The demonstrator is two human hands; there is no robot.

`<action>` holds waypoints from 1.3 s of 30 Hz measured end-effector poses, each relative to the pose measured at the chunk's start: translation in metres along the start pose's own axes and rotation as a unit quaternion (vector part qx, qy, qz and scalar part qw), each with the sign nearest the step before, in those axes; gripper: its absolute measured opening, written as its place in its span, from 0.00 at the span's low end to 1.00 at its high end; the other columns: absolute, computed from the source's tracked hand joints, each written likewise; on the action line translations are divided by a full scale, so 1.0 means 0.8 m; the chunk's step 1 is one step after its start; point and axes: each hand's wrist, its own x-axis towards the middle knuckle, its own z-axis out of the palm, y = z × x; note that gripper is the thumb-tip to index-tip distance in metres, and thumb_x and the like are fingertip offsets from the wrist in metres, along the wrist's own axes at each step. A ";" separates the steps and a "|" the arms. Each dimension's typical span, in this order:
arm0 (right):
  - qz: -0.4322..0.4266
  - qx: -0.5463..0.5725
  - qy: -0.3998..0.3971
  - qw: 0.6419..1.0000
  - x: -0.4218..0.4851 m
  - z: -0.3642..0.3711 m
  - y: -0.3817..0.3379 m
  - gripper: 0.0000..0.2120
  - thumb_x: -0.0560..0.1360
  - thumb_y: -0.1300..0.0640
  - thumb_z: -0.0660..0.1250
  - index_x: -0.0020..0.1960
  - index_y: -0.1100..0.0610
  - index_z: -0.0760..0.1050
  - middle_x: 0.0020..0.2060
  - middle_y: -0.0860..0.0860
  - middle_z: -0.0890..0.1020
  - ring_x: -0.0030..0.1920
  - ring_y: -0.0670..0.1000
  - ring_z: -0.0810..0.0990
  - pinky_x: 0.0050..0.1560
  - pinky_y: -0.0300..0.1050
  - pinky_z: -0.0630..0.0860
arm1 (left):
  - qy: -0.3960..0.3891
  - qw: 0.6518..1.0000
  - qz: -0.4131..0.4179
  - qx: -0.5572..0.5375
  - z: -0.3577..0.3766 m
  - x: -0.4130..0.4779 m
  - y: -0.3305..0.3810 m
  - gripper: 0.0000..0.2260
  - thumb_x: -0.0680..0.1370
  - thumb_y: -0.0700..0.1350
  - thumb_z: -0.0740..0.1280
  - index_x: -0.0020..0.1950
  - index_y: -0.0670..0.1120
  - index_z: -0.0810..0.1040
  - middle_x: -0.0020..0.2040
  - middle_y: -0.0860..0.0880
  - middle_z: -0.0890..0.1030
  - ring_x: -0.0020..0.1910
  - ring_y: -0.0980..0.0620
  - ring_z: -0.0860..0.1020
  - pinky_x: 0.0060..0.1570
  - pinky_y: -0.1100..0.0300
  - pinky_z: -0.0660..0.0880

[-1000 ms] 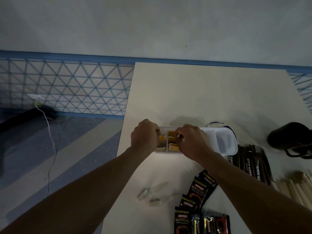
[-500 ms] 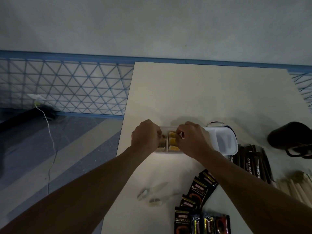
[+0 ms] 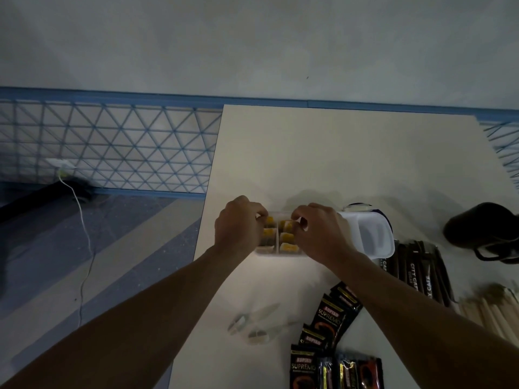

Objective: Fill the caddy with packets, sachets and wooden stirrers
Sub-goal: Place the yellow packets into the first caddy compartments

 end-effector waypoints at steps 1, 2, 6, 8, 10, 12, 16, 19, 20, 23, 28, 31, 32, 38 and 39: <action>0.003 0.001 -0.003 1.000 -0.001 0.000 0.000 0.08 0.72 0.56 0.68 0.50 0.51 0.82 0.43 0.48 0.83 0.40 0.52 0.80 0.40 0.45 0.78 | -0.003 1.000 0.002 -0.004 0.001 -0.002 -0.001 0.07 0.76 0.45 0.71 0.53 0.49 0.85 0.46 0.48 0.81 0.41 0.49 0.80 0.35 0.61 0.72; 0.004 0.001 -0.003 1.000 -0.003 0.001 -0.001 0.09 0.72 0.56 0.68 0.51 0.50 0.81 0.44 0.47 0.83 0.40 0.52 0.80 0.41 0.45 0.78 | -0.006 1.000 0.004 -0.011 0.001 -0.005 -0.002 0.08 0.76 0.45 0.71 0.55 0.49 0.84 0.47 0.48 0.81 0.42 0.49 0.81 0.35 0.60 0.73; 0.007 0.005 -0.005 1.000 -0.007 -0.001 -0.002 0.09 0.72 0.56 0.67 0.51 0.50 0.81 0.44 0.47 0.83 0.41 0.52 0.80 0.41 0.47 0.79 | 0.002 0.999 0.012 -0.050 -0.003 -0.013 -0.005 0.11 0.75 0.45 0.72 0.57 0.48 0.83 0.49 0.48 0.82 0.43 0.50 0.80 0.43 0.54 0.80; 0.008 0.005 -0.007 1.000 -0.009 -0.003 -0.002 0.10 0.72 0.56 0.66 0.52 0.50 0.81 0.44 0.47 0.83 0.42 0.52 0.81 0.43 0.49 0.80 | 0.005 0.998 0.012 -0.064 -0.009 -0.015 -0.007 0.10 0.75 0.45 0.72 0.56 0.48 0.83 0.48 0.49 0.83 0.42 0.52 0.80 0.43 0.56 0.80; 0.009 0.008 -0.004 1.000 -0.009 -0.006 -0.001 0.10 0.72 0.56 0.66 0.52 0.49 0.81 0.45 0.46 0.84 0.42 0.52 0.81 0.44 0.50 0.80 | 0.010 0.997 0.011 -0.072 -0.015 -0.016 -0.008 0.09 0.75 0.45 0.72 0.55 0.48 0.83 0.46 0.50 0.83 0.39 0.54 0.78 0.41 0.60 0.76; 0.003 0.013 0.002 1.000 -0.015 -0.011 -0.003 0.10 0.72 0.55 0.66 0.51 0.50 0.81 0.44 0.46 0.84 0.42 0.51 0.81 0.43 0.51 0.80 | 0.014 0.997 0.009 -0.075 -0.026 -0.023 -0.010 0.08 0.75 0.45 0.72 0.54 0.48 0.84 0.45 0.51 0.83 0.38 0.56 0.78 0.40 0.63 0.73; -0.018 0.028 0.004 0.999 -0.032 -0.019 -0.013 0.07 0.74 0.56 0.66 0.47 0.50 0.82 0.42 0.45 0.84 0.41 0.50 0.80 0.42 0.48 0.79 | -0.026 0.996 0.004 -0.084 -0.043 -0.043 -0.018 0.06 0.76 0.47 0.71 0.51 0.48 0.84 0.45 0.52 0.84 0.40 0.56 0.79 0.43 0.61 0.77; -0.050 0.047 -0.018 0.997 -0.050 -0.018 -0.023 0.06 0.73 0.57 0.68 0.46 0.50 0.83 0.41 0.45 0.84 0.38 0.47 0.80 0.40 0.45 0.78 | -0.078 0.993 -0.022 -0.082 -0.050 -0.062 -0.025 0.06 0.76 0.48 0.70 0.51 0.49 0.84 0.45 0.51 0.85 0.44 0.54 0.80 0.46 0.59 0.77; -0.062 0.059 -0.035 0.996 -0.058 -0.017 -0.027 0.06 0.73 0.57 0.68 0.46 0.50 0.83 0.40 0.45 0.85 0.36 0.44 0.79 0.39 0.42 0.77 | -0.094 0.992 -0.030 -0.076 -0.051 -0.070 -0.028 0.07 0.76 0.49 0.70 0.51 0.49 0.84 0.46 0.51 0.85 0.45 0.53 0.81 0.46 0.60 0.76; -0.076 0.085 -0.130 0.985 -0.083 -0.011 -0.038 0.08 0.73 0.60 0.71 0.50 0.50 0.84 0.43 0.44 0.85 0.33 0.36 0.76 0.39 0.29 0.71 | -0.135 0.988 -0.046 -0.064 -0.051 -0.092 -0.034 0.09 0.76 0.50 0.70 0.53 0.48 0.83 0.48 0.49 0.84 0.47 0.51 0.80 0.47 0.60 0.75; -0.087 0.061 -0.281 0.954 -0.127 0.007 -0.057 0.17 0.70 0.61 0.72 0.58 0.48 0.81 0.51 0.43 0.83 0.39 0.33 0.73 0.42 0.27 0.67 | -0.213 0.972 -0.062 -0.072 -0.040 -0.133 -0.048 0.16 0.76 0.56 0.70 0.57 0.46 0.82 0.52 0.47 0.84 0.49 0.50 0.81 0.45 0.61 0.73; -0.091 0.060 -0.332 0.937 -0.147 0.020 -0.060 0.22 0.70 0.60 0.73 0.63 0.49 0.78 0.56 0.45 0.81 0.39 0.34 0.72 0.41 0.27 0.66 | -0.240 0.964 -0.077 -0.089 -0.034 -0.152 -0.053 0.20 0.78 0.60 0.65 0.56 0.44 0.82 0.49 0.47 0.84 0.46 0.49 0.81 0.44 0.58 0.75; -0.094 0.059 -0.339 0.934 -0.153 0.025 -0.061 0.23 0.70 0.59 0.74 0.64 0.50 0.77 0.57 0.46 0.80 0.40 0.34 0.72 0.41 0.27 0.66 | -0.246 0.961 -0.082 -0.093 -0.033 -0.158 -0.053 0.21 0.78 0.60 0.64 0.55 0.43 0.81 0.48 0.46 0.84 0.46 0.48 0.81 0.44 0.56 0.76; -0.092 0.005 -0.287 0.953 -0.175 0.058 -0.066 0.21 0.71 0.48 0.76 0.62 0.52 0.79 0.57 0.51 0.81 0.53 0.50 0.81 0.56 0.48 0.78 | -0.285 0.951 -0.081 -0.088 -0.021 -0.185 -0.066 0.22 0.74 0.51 0.73 0.65 0.43 0.77 0.60 0.46 0.82 0.56 0.48 0.81 0.54 0.58 0.76; -0.089 0.009 -0.277 0.957 -0.178 0.064 -0.066 0.19 0.72 0.49 0.75 0.61 0.52 0.79 0.56 0.51 0.81 0.52 0.50 0.81 0.56 0.48 0.79 | -0.286 0.952 -0.077 -0.078 -0.018 -0.189 -0.069 0.22 0.74 0.50 0.74 0.65 0.44 0.77 0.61 0.46 0.82 0.57 0.47 0.80 0.55 0.58 0.76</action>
